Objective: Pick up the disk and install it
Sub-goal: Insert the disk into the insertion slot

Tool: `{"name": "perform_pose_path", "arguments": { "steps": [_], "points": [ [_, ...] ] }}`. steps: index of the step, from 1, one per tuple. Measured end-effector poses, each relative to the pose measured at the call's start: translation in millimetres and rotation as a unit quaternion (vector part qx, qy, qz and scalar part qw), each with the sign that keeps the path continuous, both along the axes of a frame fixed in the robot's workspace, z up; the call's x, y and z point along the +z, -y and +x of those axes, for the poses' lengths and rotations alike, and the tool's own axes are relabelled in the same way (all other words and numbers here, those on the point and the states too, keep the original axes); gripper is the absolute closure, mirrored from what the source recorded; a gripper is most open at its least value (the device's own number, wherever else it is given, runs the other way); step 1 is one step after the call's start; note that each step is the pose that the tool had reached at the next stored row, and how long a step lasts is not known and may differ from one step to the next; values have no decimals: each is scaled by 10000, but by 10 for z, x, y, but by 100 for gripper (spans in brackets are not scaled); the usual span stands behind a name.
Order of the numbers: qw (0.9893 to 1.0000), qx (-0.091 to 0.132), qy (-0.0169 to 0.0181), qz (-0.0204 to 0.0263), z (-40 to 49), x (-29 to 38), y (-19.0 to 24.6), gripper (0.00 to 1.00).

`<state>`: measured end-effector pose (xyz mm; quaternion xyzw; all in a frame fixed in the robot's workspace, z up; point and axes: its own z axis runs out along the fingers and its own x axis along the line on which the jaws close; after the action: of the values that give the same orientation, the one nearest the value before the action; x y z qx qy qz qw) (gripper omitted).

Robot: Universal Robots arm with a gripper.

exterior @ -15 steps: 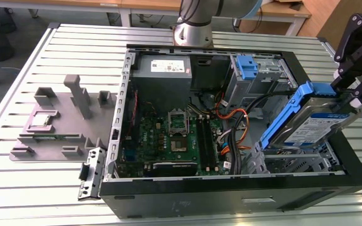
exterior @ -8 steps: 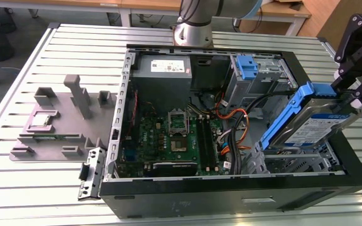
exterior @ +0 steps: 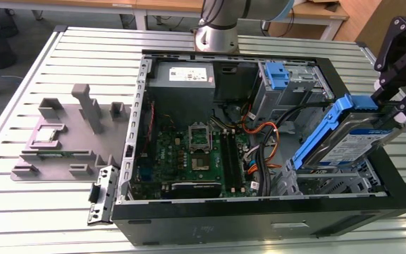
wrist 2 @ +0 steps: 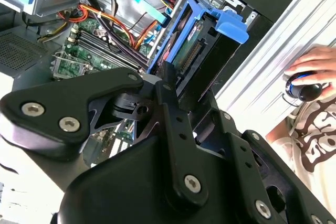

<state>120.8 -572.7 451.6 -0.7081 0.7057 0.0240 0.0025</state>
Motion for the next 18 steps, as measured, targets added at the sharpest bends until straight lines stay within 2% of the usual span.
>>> {"name": "perform_pose_path", "arguments": {
  "steps": [11,18],
  "points": [
    [10000,9,0,-1,-4,-27,6,65],
    [10000,9,0,-1,-4,-68,6,65]
  ]
}}
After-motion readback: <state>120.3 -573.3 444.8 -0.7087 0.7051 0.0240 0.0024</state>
